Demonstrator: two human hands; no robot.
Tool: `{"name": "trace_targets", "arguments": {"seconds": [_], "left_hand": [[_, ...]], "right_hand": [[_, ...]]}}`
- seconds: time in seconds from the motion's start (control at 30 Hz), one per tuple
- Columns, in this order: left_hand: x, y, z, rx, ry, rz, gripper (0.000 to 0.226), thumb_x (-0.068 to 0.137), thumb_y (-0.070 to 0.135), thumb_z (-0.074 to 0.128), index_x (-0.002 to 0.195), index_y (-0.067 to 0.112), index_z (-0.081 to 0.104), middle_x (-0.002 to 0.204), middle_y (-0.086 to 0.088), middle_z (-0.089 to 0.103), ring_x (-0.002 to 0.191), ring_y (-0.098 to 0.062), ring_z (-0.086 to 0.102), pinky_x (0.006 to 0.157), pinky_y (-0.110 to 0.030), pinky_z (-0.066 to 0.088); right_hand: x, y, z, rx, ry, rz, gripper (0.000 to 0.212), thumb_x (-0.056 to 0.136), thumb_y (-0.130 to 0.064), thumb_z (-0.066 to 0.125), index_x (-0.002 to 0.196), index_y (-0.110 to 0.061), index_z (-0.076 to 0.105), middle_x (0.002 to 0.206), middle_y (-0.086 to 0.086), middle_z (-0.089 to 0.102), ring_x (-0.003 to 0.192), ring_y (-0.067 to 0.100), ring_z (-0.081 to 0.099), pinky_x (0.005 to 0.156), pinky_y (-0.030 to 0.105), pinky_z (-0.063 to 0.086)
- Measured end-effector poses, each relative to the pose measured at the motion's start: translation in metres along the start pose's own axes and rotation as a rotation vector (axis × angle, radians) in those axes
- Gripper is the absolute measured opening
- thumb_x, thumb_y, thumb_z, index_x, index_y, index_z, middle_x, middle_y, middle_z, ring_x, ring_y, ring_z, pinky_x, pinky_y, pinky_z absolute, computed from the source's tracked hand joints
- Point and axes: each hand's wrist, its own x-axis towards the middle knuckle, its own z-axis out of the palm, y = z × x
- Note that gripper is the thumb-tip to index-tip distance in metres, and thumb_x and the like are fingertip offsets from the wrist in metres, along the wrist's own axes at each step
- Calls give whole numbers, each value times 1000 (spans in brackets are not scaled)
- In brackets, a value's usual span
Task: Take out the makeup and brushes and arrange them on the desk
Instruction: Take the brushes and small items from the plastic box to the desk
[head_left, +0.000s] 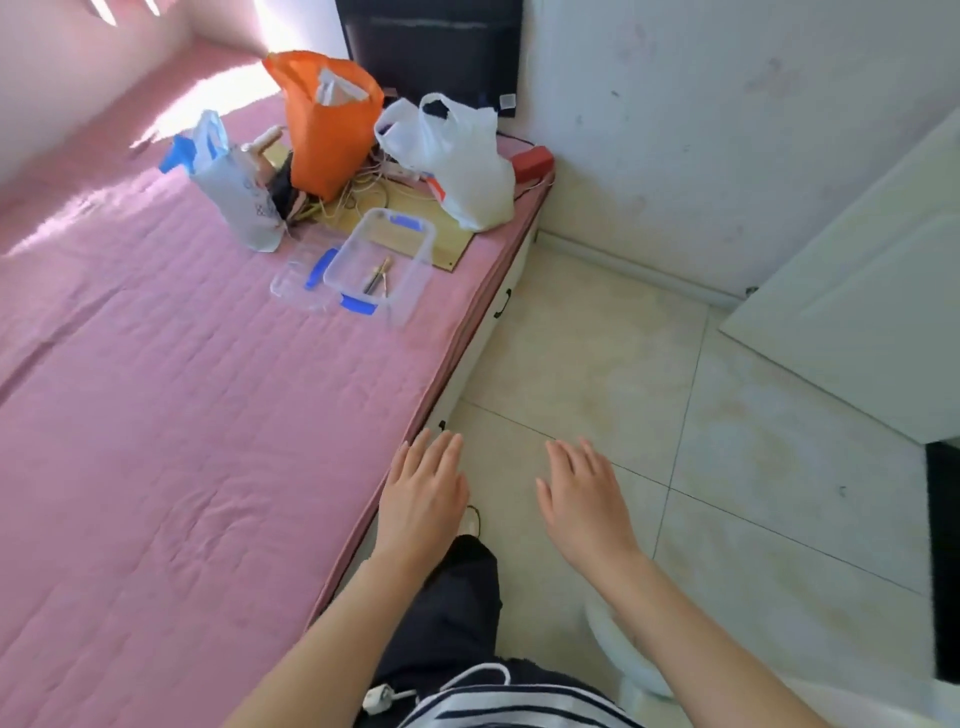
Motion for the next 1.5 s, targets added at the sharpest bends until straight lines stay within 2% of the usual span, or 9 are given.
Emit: {"name": "trace_targets", "arguments": {"seconds": [0.1,0.23,0.43,0.53,0.73,0.9,1.0,1.27,1.5], "left_hand": [[55,-5,-4,10,3,31,48,91,28,35,128,8,57,131,-7,59,127,-30,50,107,-45,40],[129,-15,-4,13,34,83,41,89,20,58,127,7,58,129,-8,60,125,-31,51,105,-46,42],[219,-23,-3,9,1,125,41,92,22,45,129,8,55,131,-6,57,128,-30,47,106,-47,39],[255,-21,3,12,-10,101,37,93,17,52,129,8,54,132,-7,56,130,-30,45,107,-47,38],[317,-2,16,24,24,-36,38,89,17,60,126,9,58,127,-6,60,124,-29,50,101,-46,45],[359,22,25,29,55,-220,34,89,19,62,122,9,61,122,-7,64,118,-29,55,98,-42,47],[381,35,28,5,52,-374,34,90,19,60,123,9,61,122,-6,64,119,-28,55,97,-42,48],[418,39,28,-33,95,-653,38,89,18,62,125,5,58,125,-10,63,120,-30,55,98,-43,48],[429,9,33,-33,114,-790,39,87,14,64,124,4,59,123,-12,64,118,-32,57,95,-43,49]], "right_hand": [[40,6,-14,16,-15,26,51,99,-30,39,145,-8,31,149,8,37,143,32,20,118,41,18],[105,11,-32,25,-19,70,50,99,-30,41,143,-7,35,146,9,41,142,33,23,116,44,22],[190,23,-55,47,-12,88,51,100,-31,38,145,-9,30,149,7,36,144,30,19,118,41,19],[226,36,-64,58,1,87,51,99,-30,40,144,-8,32,148,9,38,143,31,22,118,42,19],[299,76,-78,46,-36,-4,51,99,-30,41,143,-6,33,147,10,39,143,31,22,117,41,21],[359,113,-100,-48,-152,-188,53,101,-32,34,147,-7,24,152,9,30,146,28,14,119,39,17],[397,123,-113,-73,-178,-316,53,100,-31,37,146,-7,26,152,10,31,145,29,15,118,39,18],[486,117,-126,-137,-262,-591,53,100,-28,36,147,-7,25,153,11,28,146,28,12,119,42,11],[543,76,-116,-210,-296,-775,52,98,-25,42,144,-3,33,149,15,36,144,33,20,118,44,17]]}}
